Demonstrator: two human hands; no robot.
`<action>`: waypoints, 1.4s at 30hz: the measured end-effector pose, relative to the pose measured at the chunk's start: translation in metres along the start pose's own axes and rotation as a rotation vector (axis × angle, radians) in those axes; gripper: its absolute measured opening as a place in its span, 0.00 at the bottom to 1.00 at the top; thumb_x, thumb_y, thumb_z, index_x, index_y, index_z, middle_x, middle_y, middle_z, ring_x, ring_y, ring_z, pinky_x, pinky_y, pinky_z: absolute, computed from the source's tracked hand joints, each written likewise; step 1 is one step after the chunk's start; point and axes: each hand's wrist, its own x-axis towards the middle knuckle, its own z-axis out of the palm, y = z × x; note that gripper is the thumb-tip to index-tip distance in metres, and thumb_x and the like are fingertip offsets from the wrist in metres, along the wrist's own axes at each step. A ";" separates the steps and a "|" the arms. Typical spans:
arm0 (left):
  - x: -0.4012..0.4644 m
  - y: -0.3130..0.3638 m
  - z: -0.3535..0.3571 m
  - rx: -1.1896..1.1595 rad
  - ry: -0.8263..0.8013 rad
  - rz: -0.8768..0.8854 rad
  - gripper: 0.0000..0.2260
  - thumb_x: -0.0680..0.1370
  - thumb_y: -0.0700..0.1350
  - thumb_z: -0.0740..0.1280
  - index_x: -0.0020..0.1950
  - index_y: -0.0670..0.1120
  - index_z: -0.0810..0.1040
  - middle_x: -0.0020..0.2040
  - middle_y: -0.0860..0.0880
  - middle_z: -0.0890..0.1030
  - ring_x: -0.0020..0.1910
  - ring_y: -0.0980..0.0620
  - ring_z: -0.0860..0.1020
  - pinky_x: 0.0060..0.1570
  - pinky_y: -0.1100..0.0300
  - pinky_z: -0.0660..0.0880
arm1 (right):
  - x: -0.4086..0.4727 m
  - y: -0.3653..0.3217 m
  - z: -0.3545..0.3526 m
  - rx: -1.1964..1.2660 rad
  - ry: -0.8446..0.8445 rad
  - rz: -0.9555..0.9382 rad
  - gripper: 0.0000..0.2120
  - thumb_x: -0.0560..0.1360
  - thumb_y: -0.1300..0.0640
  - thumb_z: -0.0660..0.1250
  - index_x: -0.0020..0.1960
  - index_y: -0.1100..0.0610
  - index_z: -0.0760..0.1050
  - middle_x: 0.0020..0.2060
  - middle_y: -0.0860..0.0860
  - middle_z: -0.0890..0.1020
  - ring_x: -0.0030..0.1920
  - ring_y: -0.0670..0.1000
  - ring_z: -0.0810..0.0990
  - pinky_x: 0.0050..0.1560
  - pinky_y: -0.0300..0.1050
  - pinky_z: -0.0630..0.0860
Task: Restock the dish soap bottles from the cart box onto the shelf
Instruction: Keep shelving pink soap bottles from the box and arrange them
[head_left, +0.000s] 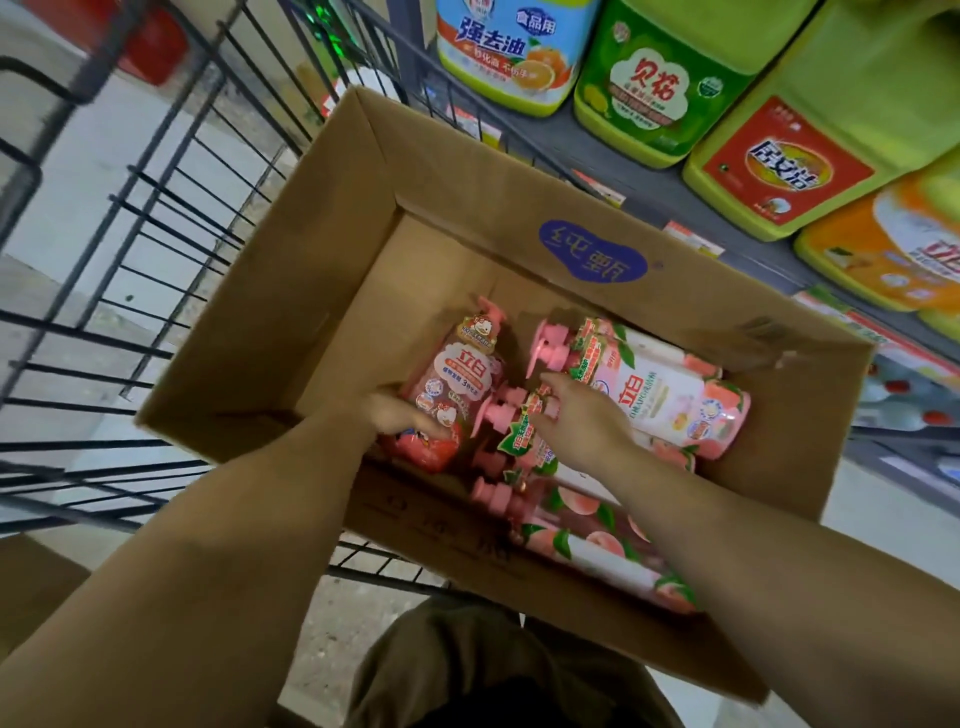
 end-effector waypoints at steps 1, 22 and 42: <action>-0.006 0.003 -0.004 -0.019 -0.013 -0.004 0.13 0.71 0.40 0.76 0.53 0.47 0.78 0.50 0.50 0.82 0.48 0.52 0.79 0.52 0.59 0.73 | 0.002 -0.001 0.001 0.022 -0.012 0.012 0.28 0.79 0.46 0.63 0.76 0.50 0.61 0.67 0.53 0.75 0.64 0.56 0.75 0.58 0.48 0.76; -0.125 0.137 0.134 0.003 -0.098 0.624 0.31 0.61 0.34 0.81 0.63 0.42 0.76 0.58 0.41 0.83 0.56 0.43 0.82 0.60 0.46 0.77 | -0.110 0.072 -0.147 1.170 0.303 -0.149 0.27 0.71 0.57 0.75 0.64 0.46 0.66 0.56 0.48 0.82 0.49 0.51 0.84 0.49 0.59 0.82; -0.325 0.232 0.772 0.450 -0.554 1.165 0.32 0.53 0.46 0.83 0.56 0.46 0.81 0.55 0.44 0.85 0.57 0.42 0.82 0.61 0.43 0.76 | -0.628 0.541 -0.214 0.958 1.220 -0.115 0.41 0.66 0.49 0.79 0.72 0.51 0.61 0.58 0.51 0.82 0.53 0.53 0.83 0.44 0.52 0.81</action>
